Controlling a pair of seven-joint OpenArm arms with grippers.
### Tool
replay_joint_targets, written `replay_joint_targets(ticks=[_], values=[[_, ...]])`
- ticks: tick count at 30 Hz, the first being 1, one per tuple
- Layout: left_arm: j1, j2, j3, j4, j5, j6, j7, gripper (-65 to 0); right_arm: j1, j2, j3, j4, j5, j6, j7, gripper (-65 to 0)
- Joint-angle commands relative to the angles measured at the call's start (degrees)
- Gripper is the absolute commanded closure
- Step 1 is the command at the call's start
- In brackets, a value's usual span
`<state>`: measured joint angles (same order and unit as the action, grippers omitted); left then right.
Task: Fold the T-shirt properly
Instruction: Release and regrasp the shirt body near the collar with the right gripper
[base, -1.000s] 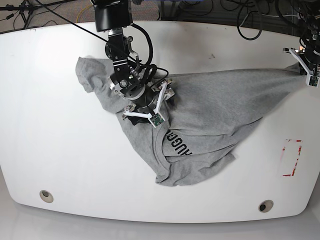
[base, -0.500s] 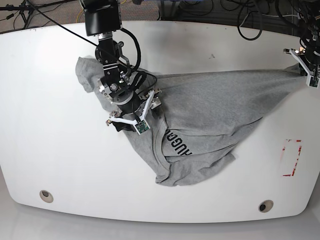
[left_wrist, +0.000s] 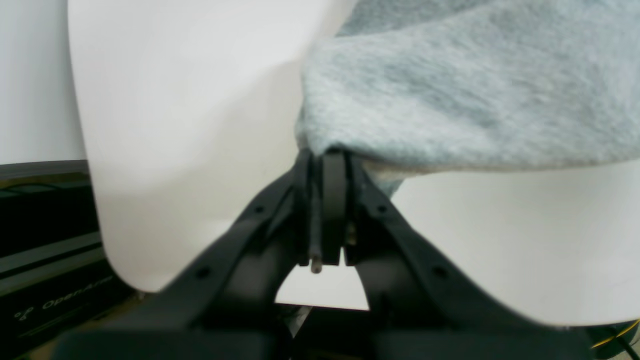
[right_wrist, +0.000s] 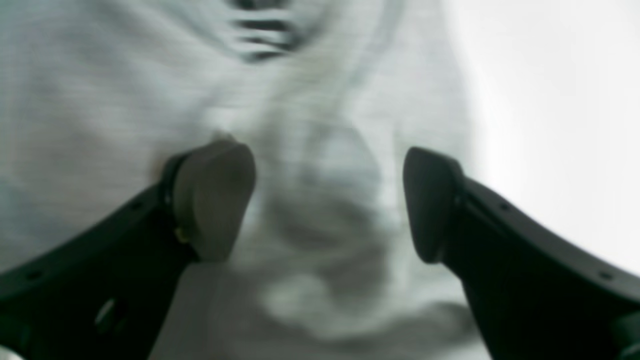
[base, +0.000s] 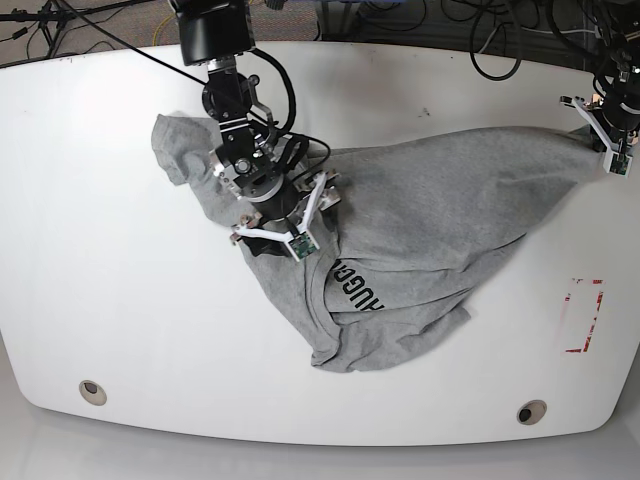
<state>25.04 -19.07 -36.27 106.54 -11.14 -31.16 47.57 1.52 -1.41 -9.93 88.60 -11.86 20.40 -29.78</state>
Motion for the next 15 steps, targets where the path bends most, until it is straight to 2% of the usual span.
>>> replay_joint_targets(ticks=[1, 8, 15], values=[[0.0, -0.9, -0.5, 0.8, -0.1, 0.2, -0.9, 0.0, 1.0, -1.6, -1.4, 1.3, 0.2, 0.1, 1.5, -48.0], [0.0, -0.9, -0.5, 0.8, -0.1, 0.2, -0.9, 0.0, 1.6, -2.3, -3.7, -3.2, 0.1, -0.5, 2.0, -48.0], [-0.1, -0.9, -0.5, 0.8, -0.1, 0.2, -0.9, 0.0, 3.4, -1.8, -3.2, -7.8, 0.1, -0.6, 4.5, -48.0]])
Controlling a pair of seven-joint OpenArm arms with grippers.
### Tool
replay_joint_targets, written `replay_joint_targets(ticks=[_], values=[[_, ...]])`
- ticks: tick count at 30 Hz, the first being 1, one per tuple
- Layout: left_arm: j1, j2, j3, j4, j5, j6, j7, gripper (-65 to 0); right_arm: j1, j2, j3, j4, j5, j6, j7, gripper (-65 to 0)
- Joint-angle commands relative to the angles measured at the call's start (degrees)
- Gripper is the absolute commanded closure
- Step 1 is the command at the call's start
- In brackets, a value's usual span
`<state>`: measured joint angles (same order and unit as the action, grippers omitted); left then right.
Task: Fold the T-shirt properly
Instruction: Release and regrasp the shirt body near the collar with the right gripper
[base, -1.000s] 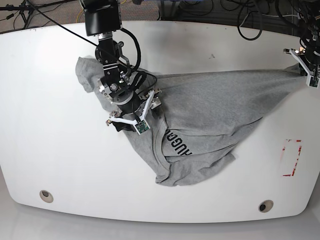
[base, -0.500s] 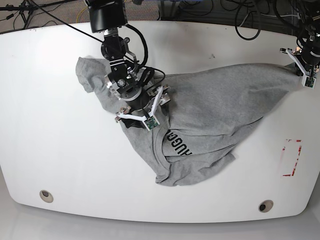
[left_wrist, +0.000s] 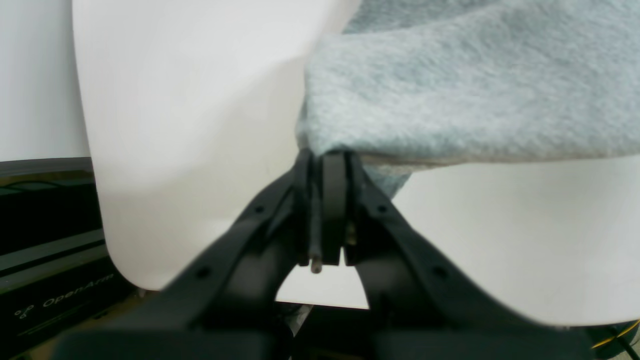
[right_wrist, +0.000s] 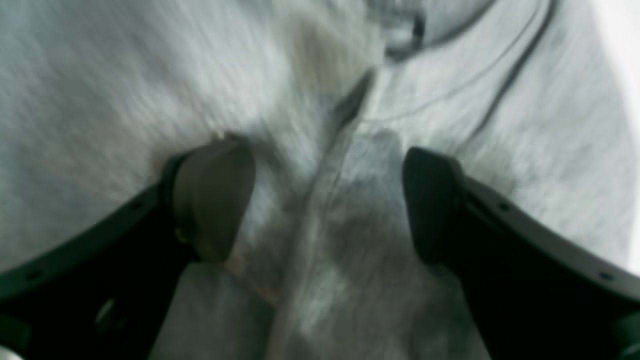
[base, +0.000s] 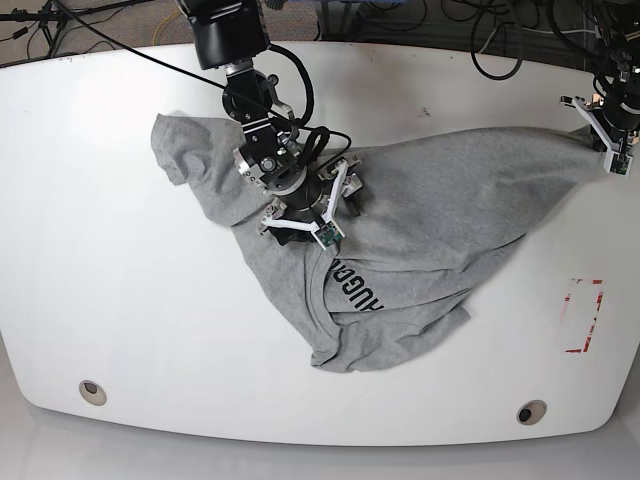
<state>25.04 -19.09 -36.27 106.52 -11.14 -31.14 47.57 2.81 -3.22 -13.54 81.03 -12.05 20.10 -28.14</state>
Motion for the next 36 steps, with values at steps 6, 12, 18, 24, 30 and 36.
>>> replay_joint_targets(ticks=[6, 12, 18, 24, 30, 36], values=[[-0.1, -0.9, -0.5, 0.8, -0.1, 0.1, -0.9, 0.0, 2.2, 0.0, 5.1, -0.5, 0.2, -0.2, 3.1, -48.0], [-0.1, -0.9, -0.5, 0.8, -0.1, 0.1, -0.9, 0.0, 2.9, 2.5, 6.6, 0.9, 0.8, -0.1, 3.1, -48.0], [-0.1, -0.9, -0.5, 0.8, -0.1, 0.1, -0.9, 0.0, 2.7, 3.8, 6.7, 1.6, 0.8, -0.1, 3.1, -48.0], [-0.1, -0.9, -0.4, 0.8, -0.1, 0.1, -0.9, 0.0, 1.9, 3.9, 6.7, 4.7, 0.3, 0.1, 2.9, -48.0], [-0.1, -0.9, -0.4, 0.7, -0.1, 0.1, -0.9, 0.0, 1.7, 4.0, 6.8, 5.5, 0.2, -0.1, 2.9, -48.0], [-0.1, -1.0, -0.4, 0.7, -0.1, 0.1, -0.9, 0.0, 1.8, 4.7, 6.8, 3.8, 0.2, -0.2, 2.9, -48.0]])
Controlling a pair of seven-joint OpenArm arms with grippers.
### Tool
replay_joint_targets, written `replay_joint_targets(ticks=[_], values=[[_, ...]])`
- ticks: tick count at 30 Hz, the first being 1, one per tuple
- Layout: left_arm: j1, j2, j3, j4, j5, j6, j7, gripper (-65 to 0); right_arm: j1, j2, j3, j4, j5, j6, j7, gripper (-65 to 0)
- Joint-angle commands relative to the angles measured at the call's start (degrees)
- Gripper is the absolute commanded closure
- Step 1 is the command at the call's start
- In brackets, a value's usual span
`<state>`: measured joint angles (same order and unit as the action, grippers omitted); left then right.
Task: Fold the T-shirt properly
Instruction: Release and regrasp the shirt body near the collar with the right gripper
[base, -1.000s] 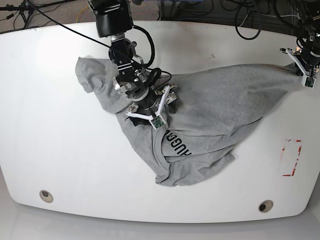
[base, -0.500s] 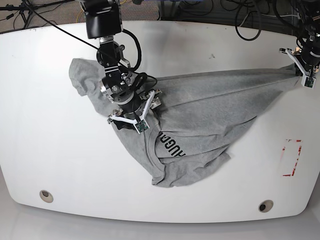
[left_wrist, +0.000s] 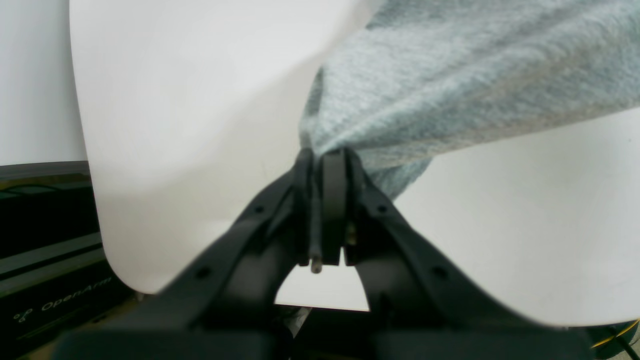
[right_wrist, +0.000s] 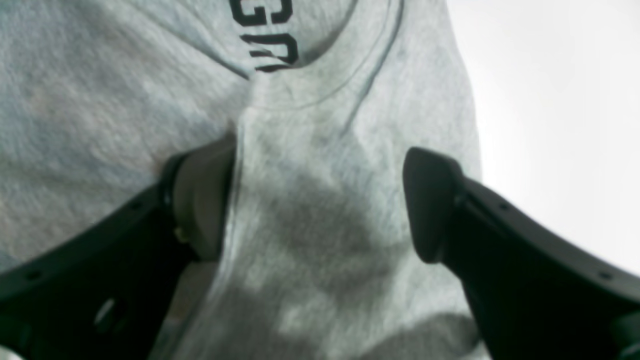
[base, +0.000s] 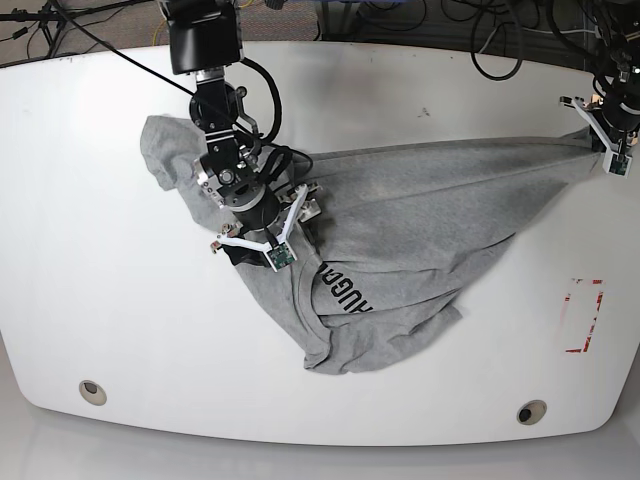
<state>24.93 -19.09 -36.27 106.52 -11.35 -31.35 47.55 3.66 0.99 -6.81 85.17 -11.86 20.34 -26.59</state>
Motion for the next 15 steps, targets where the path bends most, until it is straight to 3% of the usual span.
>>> replay_joint_targets(ticks=[1, 11, 15], values=[[0.0, -1.0, -0.4, 0.7, 0.1, 0.4, -0.9, 0.0, 1.0, 0.5, 0.1, -0.7, 0.0, -0.4, 1.3, -48.0], [0.0, -1.1, -0.4, 0.7, 0.1, 0.4, -0.9, 0.0, 2.2, 0.5, 0.1, -5.2, 0.5, -0.4, 1.7, -47.7], [0.0, -1.1, -0.4, 0.7, 0.1, 0.4, -0.9, 0.0, 2.2, 0.5, 0.1, -5.1, 0.5, -0.4, 1.7, -39.5]])
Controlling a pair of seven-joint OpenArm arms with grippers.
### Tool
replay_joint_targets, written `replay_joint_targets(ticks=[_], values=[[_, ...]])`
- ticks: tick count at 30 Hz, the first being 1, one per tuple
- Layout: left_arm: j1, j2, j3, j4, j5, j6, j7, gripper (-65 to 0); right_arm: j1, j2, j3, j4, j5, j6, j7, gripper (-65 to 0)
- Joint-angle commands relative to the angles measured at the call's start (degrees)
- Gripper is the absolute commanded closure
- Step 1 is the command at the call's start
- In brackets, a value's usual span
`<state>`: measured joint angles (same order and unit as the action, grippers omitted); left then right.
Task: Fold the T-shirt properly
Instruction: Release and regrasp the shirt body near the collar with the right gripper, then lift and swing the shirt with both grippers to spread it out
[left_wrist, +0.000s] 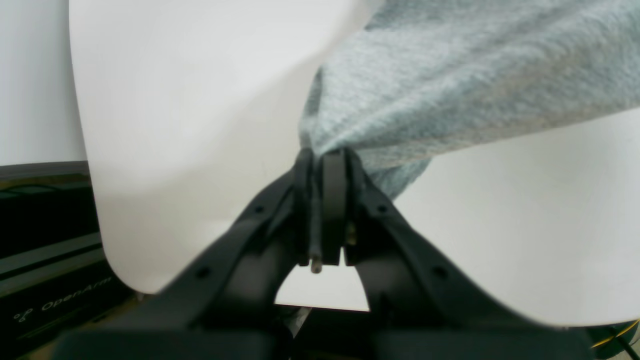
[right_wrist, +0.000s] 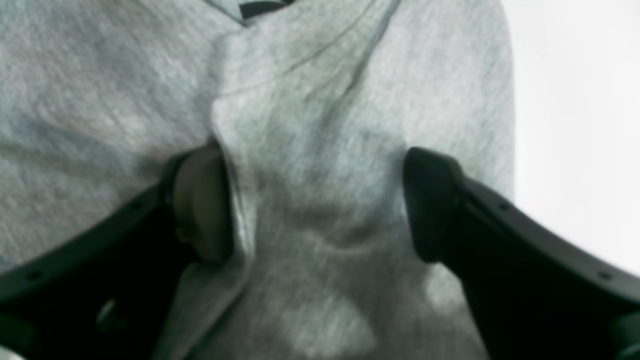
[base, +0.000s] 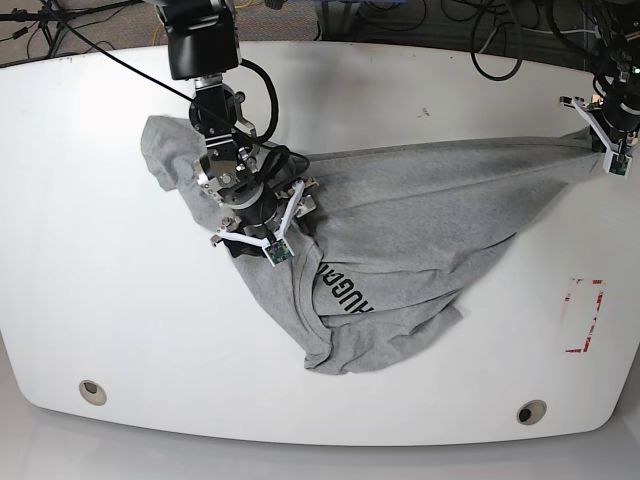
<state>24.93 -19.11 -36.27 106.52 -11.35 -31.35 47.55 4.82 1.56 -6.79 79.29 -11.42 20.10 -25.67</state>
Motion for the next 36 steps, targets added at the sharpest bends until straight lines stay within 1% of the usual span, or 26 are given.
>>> replay_joint_targets(ticks=[1, 5, 6, 8, 9, 12, 14, 18, 23, 28, 29, 33, 36], values=[[0.0, -1.1, -0.4, 0.7, 0.1, 0.4, -0.9, 0.0, 1.1, -0.1, 0.1, 0.8, 0.0, -0.2, 0.7, -35.7], [0.0, -1.1, -0.4, 0.7, 0.1, 0.4, -0.9, 0.0, 1.3, -0.1, 0.1, 0.8, 0.0, -0.2, 0.7, -19.5], [0.0, -1.1, -0.4, 0.7, 0.1, 0.4, -0.9, 0.0, 1.3, -0.1, 0.1, 0.8, -0.1, -0.2, 0.7, -13.6], [0.0, -1.1, -0.4, 0.7, 0.1, 0.4, -0.9, 0.0, 1.3, -0.2, 0.1, 1.4, -0.3, -0.2, 0.7, -4.0], [0.0, -1.1, -0.4, 0.7, 0.1, 0.4, -0.9, 0.0, 1.1, -0.2, 0.1, 1.9, -0.3, -0.2, 0.7, -0.5], [0.0, -1.1, -0.4, 0.7, 0.1, 0.4, -0.9, 0.0, 0.4, -0.3, 0.1, 5.2, -0.3, -0.2, 0.5, 0.0], [0.0, -1.1, -0.4, 0.7, 0.1, 0.4, -0.9, 0.0, -0.6, -0.3, 0.1, 7.3, -0.3, -0.2, 0.5, -1.0], [0.0, -1.1, -0.4, 0.7, 0.1, 0.4, -0.9, 0.0, -2.2, -0.4, 0.1, 12.5, -0.4, -0.2, 0.3, 0.0], [0.0, -1.1, -0.4, 0.7, 0.1, 0.4, -0.9, 0.0, -4.0, -0.4, 0.1, 17.5, -0.4, -0.2, -3.3, 0.0], [0.0, -1.1, -0.5, 0.7, 0.1, 0.4, -1.0, 0.0, -5.9, -0.1, 0.4, 20.5, -0.4, -0.2, -4.0, 0.0], [0.0, -1.1, -0.5, 0.7, 0.1, 0.4, -1.0, 0.0, -6.1, -0.1, 0.8, 20.8, -0.4, -0.2, -4.0, 0.0], [-1.3, -1.0, -0.9, 1.2, 0.1, 0.4, -1.7, 0.0, -6.4, -0.3, 5.5, 24.1, 0.0, 0.2, -4.2, 0.0], [-2.0, -1.1, -1.0, 2.2, 0.1, 0.4, -2.7, 0.0, -6.1, -0.2, 7.4, 25.1, -0.2, 0.3, -4.2, 0.0]])
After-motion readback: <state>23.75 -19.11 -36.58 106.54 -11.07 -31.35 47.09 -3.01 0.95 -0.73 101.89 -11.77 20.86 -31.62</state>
